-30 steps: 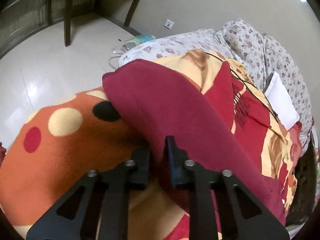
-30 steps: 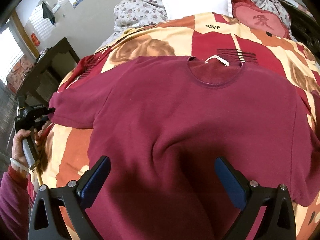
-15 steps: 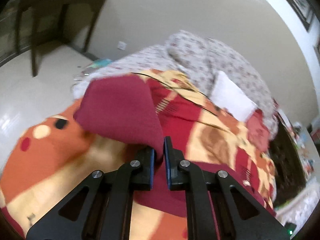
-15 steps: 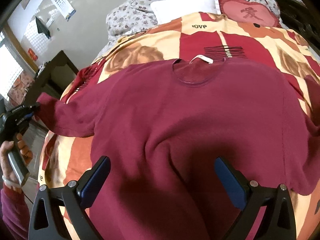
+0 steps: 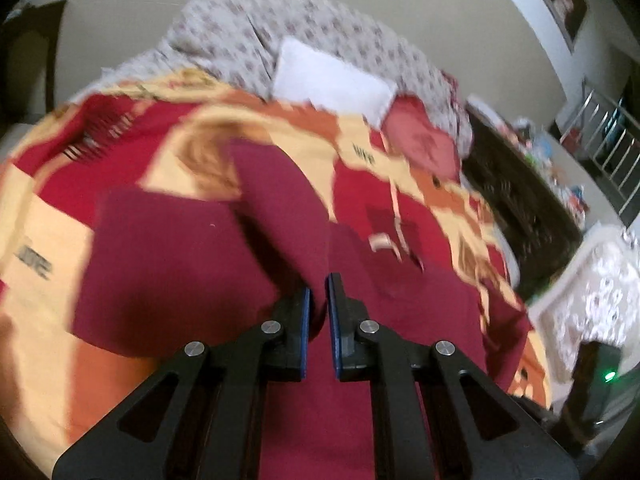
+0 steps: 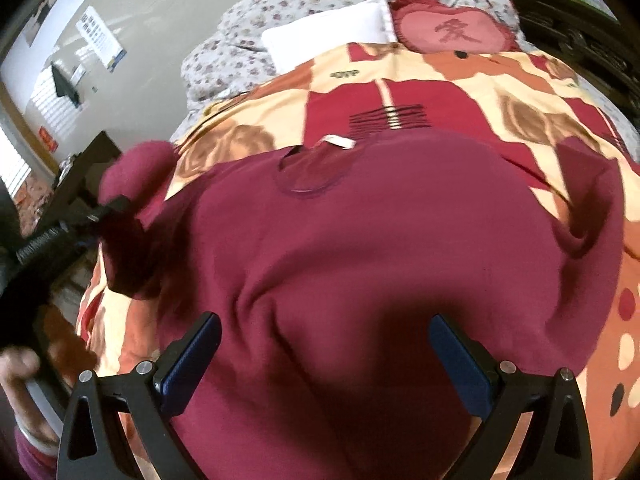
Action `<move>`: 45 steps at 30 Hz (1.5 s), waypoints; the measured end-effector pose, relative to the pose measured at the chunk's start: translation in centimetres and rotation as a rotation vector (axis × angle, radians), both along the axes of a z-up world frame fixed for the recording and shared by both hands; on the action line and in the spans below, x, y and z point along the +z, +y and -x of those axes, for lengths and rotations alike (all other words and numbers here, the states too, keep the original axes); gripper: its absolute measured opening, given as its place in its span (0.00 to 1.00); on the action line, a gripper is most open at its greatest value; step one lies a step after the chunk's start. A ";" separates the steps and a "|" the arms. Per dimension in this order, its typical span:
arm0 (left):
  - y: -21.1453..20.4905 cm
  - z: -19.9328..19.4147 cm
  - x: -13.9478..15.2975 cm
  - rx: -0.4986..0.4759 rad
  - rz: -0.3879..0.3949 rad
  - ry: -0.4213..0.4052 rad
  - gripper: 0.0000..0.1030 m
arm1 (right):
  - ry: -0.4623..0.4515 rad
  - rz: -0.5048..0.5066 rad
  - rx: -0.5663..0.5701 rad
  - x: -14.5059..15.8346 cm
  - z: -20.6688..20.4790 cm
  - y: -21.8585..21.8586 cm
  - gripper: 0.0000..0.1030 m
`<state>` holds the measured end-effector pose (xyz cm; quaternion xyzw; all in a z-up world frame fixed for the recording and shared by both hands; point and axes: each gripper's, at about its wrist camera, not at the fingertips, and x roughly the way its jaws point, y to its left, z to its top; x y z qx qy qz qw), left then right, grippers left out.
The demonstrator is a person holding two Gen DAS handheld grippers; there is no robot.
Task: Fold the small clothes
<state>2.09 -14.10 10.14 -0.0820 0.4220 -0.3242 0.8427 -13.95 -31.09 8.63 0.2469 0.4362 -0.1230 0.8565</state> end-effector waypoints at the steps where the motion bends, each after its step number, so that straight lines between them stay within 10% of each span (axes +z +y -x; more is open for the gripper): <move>1: -0.8 0.4 -0.7 -0.009 -0.016 0.005 0.07 | 0.004 -0.001 -0.007 -0.1 0.2 -0.3 1.00; 9: -4.2 3.3 -4.6 -0.107 -0.215 -0.018 0.14 | 0.017 -0.038 -0.075 -1.0 1.1 -2.5 1.00; 12: -3.2 3.8 -4.2 -0.136 -0.185 -0.001 0.32 | 0.006 -0.049 -0.072 -0.9 0.8 -2.5 1.00; 22: 5.9 3.2 -1.2 0.008 -0.206 -0.091 0.46 | -0.089 -0.052 0.066 -0.7 -5.4 -2.3 1.00; 37: 11.2 1.1 -2.8 0.158 -0.222 -0.033 0.46 | -0.109 0.065 0.191 -1.6 -10.5 0.0 0.05; 45: 11.9 0.6 -1.8 0.213 -0.187 -0.022 0.46 | -0.248 0.139 0.142 4.5 -6.2 -1.9 0.05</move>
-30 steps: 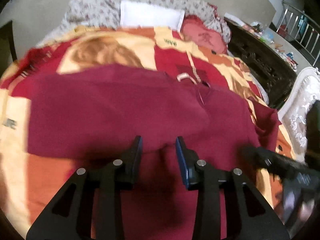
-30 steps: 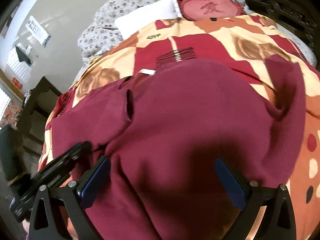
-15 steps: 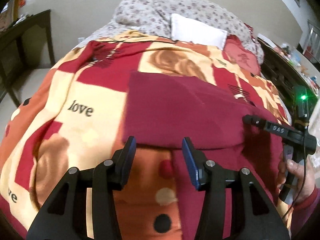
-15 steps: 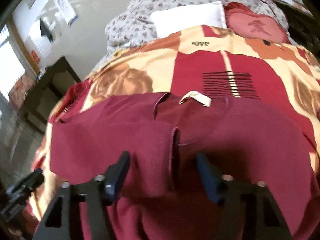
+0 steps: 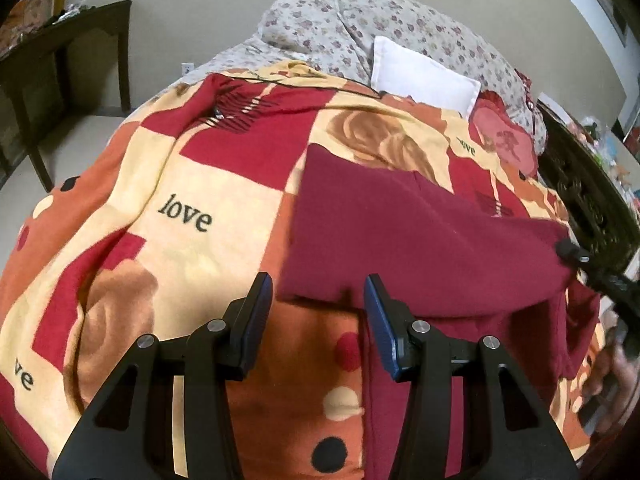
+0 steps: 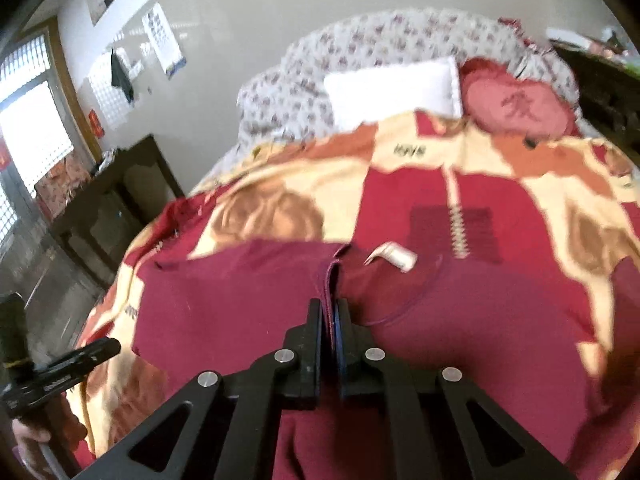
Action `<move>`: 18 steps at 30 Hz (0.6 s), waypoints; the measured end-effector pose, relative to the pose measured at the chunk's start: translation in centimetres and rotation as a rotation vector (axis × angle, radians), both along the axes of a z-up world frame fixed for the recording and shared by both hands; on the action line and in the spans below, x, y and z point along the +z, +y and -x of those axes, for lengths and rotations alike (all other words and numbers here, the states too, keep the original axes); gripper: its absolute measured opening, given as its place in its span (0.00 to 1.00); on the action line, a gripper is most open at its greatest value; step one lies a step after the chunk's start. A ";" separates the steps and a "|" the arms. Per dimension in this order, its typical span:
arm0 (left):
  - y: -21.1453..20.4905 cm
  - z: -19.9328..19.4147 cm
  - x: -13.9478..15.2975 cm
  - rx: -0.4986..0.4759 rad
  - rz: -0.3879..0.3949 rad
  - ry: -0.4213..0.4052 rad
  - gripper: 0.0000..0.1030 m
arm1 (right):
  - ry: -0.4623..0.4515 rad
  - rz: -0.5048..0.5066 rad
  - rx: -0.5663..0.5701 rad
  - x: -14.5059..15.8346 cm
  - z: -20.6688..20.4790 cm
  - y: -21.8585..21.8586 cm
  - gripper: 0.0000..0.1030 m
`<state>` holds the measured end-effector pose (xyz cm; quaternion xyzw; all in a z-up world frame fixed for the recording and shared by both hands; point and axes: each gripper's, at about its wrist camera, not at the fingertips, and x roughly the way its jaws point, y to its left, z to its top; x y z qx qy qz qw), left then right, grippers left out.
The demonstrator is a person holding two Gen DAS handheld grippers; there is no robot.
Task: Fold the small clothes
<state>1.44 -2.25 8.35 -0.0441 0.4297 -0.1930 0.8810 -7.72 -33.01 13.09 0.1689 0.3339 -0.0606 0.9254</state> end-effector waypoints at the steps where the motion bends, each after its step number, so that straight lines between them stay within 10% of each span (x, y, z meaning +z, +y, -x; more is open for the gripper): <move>1: -0.1 0.0 0.1 -0.001 0.001 0.000 0.46 | -0.015 0.030 -0.024 0.9 0.7 -0.6 0.05; 9: -1.8 0.6 -0.6 -0.044 -0.024 0.010 0.46 | 0.012 -0.091 -0.084 0.7 3.1 -5.7 0.05; 18: -2.5 0.8 -0.6 -0.058 -0.063 -0.002 0.46 | 0.158 -0.179 0.008 -5.1 -0.6 -1.2 0.10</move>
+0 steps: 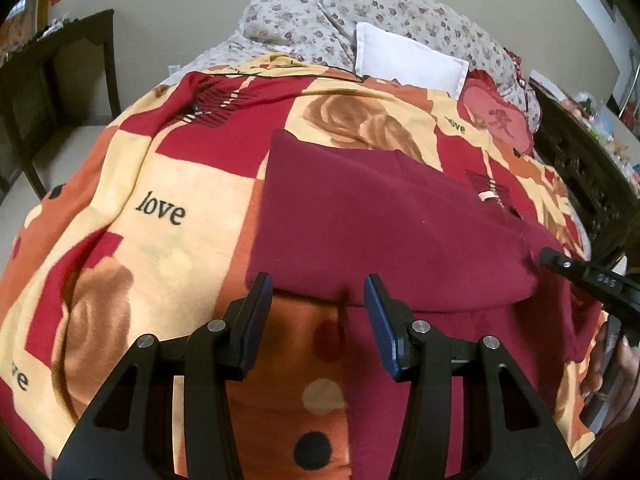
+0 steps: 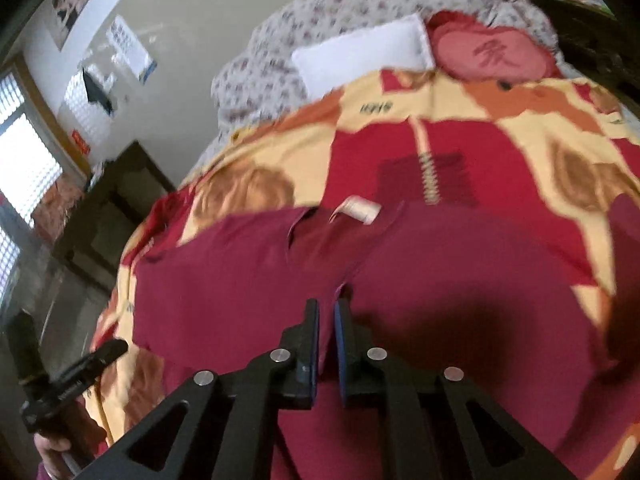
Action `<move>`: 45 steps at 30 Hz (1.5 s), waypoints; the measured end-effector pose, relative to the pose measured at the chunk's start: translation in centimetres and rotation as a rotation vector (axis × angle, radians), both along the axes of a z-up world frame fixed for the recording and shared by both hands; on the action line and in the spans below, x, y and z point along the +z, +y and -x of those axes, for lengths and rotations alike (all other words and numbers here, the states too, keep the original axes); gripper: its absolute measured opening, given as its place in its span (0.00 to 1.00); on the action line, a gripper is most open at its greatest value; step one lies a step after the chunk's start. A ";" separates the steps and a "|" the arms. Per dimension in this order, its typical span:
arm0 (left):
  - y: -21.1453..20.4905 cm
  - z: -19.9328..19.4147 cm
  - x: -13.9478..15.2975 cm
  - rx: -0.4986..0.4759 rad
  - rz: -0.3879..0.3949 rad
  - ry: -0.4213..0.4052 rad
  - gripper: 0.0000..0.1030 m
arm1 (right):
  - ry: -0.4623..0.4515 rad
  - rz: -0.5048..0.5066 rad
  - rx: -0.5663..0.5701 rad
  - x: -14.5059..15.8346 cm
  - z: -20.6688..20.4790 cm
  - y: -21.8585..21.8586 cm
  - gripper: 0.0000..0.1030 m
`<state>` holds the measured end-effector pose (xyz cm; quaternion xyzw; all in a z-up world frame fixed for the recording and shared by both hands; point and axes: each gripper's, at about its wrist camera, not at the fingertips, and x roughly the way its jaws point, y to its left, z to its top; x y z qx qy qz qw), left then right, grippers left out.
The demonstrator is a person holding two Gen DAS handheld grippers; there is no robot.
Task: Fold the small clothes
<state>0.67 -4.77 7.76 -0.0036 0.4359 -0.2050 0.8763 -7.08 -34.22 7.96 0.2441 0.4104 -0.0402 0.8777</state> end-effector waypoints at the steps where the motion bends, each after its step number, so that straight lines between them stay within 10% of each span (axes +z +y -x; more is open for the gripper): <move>1: 0.0 -0.1 0.0 -0.001 -0.009 -0.003 0.46 | 0.009 -0.008 0.002 -0.5 -0.4 0.3 0.16; 4: 0.4 -0.3 -0.4 0.004 -0.017 0.002 0.46 | 0.012 -0.035 0.008 -1.4 -0.8 0.7 0.58; 9: 0.8 -0.8 -1.2 0.024 -0.011 0.034 0.47 | 0.029 -0.019 0.037 -2.2 -1.8 1.8 0.59; 14: 1.5 -0.7 -0.8 0.026 0.053 0.048 0.62 | -0.008 0.084 0.088 -1.5 -1.8 3.0 0.06; 22: 1.8 -0.9 0.3 0.034 0.058 0.028 0.62 | -0.154 0.213 0.014 4.5 2.4 0.5 0.05; 38: -3.8 -1.0 -0.3 -0.032 -0.003 0.016 0.62 | 0.123 0.244 -0.245 -0.3 4.7 -8.6 0.05; 45: -6.8 -2.0 -2.1 -0.052 -0.073 0.004 0.62 | 0.069 0.240 -0.284 2.2 6.8 -8.6 0.12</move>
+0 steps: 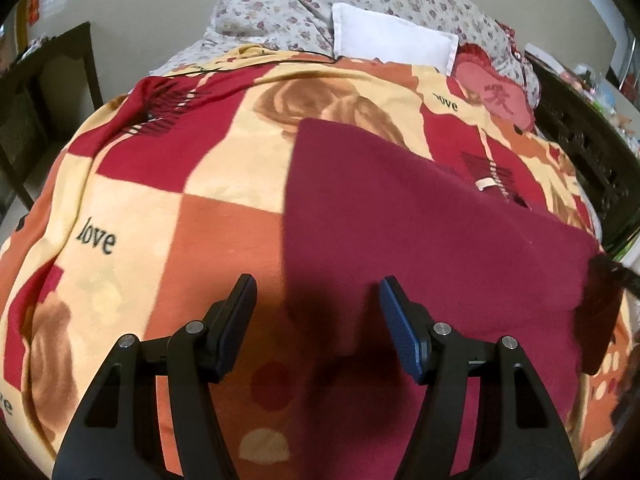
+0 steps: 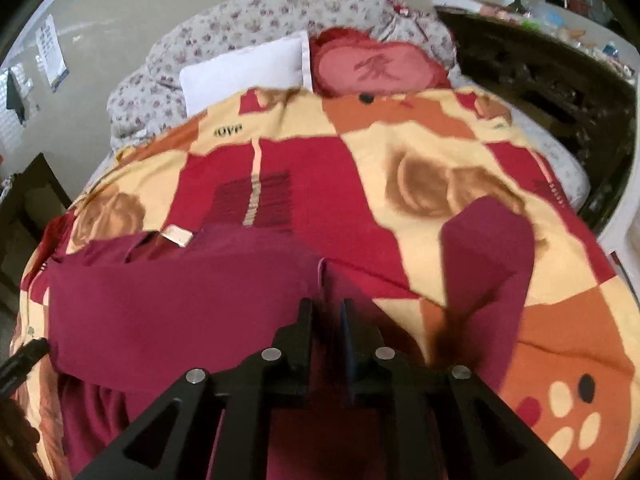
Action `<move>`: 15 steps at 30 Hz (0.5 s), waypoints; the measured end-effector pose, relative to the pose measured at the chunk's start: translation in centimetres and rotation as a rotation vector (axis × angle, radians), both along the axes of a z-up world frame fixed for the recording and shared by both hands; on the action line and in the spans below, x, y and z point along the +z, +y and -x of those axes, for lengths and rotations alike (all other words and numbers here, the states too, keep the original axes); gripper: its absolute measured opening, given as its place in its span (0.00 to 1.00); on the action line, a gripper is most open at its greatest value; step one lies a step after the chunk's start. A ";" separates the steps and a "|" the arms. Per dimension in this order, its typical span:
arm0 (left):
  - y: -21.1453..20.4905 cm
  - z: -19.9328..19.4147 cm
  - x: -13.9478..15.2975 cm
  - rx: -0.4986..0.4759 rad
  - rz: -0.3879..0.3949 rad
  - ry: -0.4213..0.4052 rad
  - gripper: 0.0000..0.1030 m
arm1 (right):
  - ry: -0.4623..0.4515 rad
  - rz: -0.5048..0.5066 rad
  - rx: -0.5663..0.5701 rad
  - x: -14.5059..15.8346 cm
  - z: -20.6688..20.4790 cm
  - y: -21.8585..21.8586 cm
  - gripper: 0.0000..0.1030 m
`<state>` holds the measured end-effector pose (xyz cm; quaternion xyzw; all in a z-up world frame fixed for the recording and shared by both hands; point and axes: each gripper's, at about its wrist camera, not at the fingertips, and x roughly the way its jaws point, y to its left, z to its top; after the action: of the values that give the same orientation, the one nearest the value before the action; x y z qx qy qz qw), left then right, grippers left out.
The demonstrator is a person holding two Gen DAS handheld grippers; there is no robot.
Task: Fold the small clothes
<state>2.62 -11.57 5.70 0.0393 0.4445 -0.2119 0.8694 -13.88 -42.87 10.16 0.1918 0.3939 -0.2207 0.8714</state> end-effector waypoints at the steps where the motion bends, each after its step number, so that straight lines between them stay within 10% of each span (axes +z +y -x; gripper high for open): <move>1: -0.3 -0.1 -0.2 -0.001 -0.013 -0.005 0.62 | -0.026 -0.020 0.023 0.4 0.1 0.3 0.12; 15: -2.0 -1.2 -2.4 -0.007 -0.081 0.012 0.62 | 0.005 -0.097 0.147 -3.4 -5.4 1.8 0.12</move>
<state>3.82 -13.62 3.26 0.0749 0.4576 -0.1972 0.8638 -8.49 -41.02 6.78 0.2039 0.4192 -0.1373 0.8740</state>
